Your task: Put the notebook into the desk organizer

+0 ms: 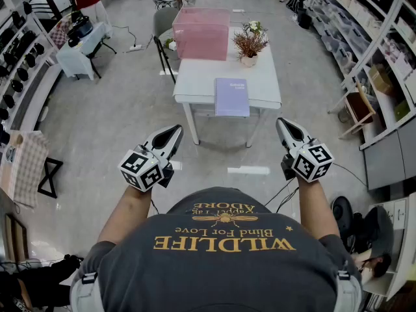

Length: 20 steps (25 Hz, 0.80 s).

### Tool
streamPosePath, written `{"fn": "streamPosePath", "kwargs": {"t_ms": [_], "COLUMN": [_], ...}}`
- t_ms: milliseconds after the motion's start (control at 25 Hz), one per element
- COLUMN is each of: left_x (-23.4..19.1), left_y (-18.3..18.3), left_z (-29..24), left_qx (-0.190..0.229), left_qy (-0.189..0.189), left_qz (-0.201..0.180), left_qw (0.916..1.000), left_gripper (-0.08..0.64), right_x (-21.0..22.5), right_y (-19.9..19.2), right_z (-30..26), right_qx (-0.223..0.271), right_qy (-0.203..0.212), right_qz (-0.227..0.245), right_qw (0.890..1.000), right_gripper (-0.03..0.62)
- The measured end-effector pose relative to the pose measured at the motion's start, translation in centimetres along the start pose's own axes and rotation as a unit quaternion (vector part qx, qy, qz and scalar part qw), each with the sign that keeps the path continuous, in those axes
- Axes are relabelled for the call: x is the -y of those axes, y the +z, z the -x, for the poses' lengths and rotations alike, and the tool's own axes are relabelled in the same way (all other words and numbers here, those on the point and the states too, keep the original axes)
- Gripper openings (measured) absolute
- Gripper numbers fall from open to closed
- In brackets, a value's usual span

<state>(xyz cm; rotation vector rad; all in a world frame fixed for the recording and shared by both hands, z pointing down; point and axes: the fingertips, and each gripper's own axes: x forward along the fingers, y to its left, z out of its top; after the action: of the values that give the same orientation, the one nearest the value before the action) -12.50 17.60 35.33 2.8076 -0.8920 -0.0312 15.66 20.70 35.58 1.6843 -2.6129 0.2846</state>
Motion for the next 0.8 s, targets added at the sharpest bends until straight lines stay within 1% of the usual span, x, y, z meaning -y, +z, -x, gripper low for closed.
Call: {"fn": "streamPosePath", "kwargs": {"t_ms": [600,800], "left_x": [0.65,0.6], "left_y": [0.26,0.43], "left_z": [0.79,0.82], "left_qx": [0.003,0.004], "left_qy": [0.001,0.003], "left_qz": [-0.001,-0.002], "left_qw": [1.0,1.0], "left_gripper": [0.002,0.002], "right_x": [-0.51,-0.51], "right_y": [0.31,0.89], "right_z": [0.85,0.81], "right_qx": [-0.001,0.011], "right_qy": [0.0,0.0], "right_qz": [0.011,0.017], "right_qw": [1.0,1.0], "right_gripper": [-0.002,0.0]}}
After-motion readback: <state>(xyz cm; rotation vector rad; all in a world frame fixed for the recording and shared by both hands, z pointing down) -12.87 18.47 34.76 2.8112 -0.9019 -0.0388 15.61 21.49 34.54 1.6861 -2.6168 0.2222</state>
